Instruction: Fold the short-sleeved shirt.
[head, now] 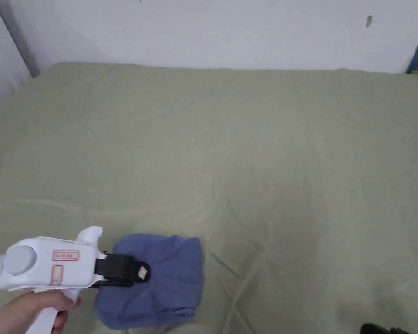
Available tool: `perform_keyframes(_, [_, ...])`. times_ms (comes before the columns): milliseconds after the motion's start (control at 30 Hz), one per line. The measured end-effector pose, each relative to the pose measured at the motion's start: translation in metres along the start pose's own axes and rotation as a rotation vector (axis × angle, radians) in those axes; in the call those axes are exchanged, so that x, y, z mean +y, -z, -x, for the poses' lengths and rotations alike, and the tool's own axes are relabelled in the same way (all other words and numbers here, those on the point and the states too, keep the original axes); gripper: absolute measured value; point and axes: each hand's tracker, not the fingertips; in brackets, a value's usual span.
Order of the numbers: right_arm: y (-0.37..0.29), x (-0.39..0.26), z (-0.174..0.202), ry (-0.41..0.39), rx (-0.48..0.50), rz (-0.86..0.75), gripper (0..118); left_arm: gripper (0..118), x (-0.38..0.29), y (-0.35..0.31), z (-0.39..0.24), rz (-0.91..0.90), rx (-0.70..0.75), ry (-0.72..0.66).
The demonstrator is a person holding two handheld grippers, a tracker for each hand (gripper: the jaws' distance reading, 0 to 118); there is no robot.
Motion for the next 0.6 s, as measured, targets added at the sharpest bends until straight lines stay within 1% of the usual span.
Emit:
perform_keyframes(100, [0.0,-0.008,0.004,0.0,-0.008,0.012,2,28,0.013,-0.041,0.054,0.035,0.109,0.039])
perform_keyframes(167, [-0.001,-0.011,0.009,0.011,-0.016,0.018,2,28,0.019,-0.062,0.091,0.051,0.115,-0.044])
perform_keyframes(300, [-0.002,-0.012,0.017,0.002,-0.036,0.025,2,28,0.017,-0.088,0.141,0.021,0.086,-0.127])
perform_keyframes(333, [-0.002,-0.012,0.01,0.001,-0.037,0.025,2,28,0.017,-0.087,0.149,0.011,0.087,-0.142])
perform_keyframes(400, [-0.003,-0.011,0.011,-0.005,-0.04,0.023,2,28,0.014,-0.082,0.147,-0.002,0.066,-0.13])
perform_keyframes(433, [-0.003,-0.01,0.012,-0.009,-0.04,0.019,2,30,0.005,-0.08,0.126,-0.012,0.057,-0.125])
perform_keyframes(467, [-0.003,-0.009,0.012,-0.013,-0.038,0.017,2,42,0.004,-0.08,0.125,-0.017,0.057,-0.124])
perform_keyframes(500, [-0.003,-0.008,0.013,-0.014,-0.035,0.016,2,62,0.002,-0.084,0.122,-0.038,0.08,-0.125])
perform_keyframes(533, [-0.004,-0.007,0.015,-0.014,-0.032,0.015,2,76,0.0,-0.092,0.12,-0.058,0.108,-0.123])
perform_keyframes(600, [-0.007,-0.008,0.017,-0.026,-0.024,0.011,2,76,0.001,-0.121,0.125,-0.095,0.089,-0.134])
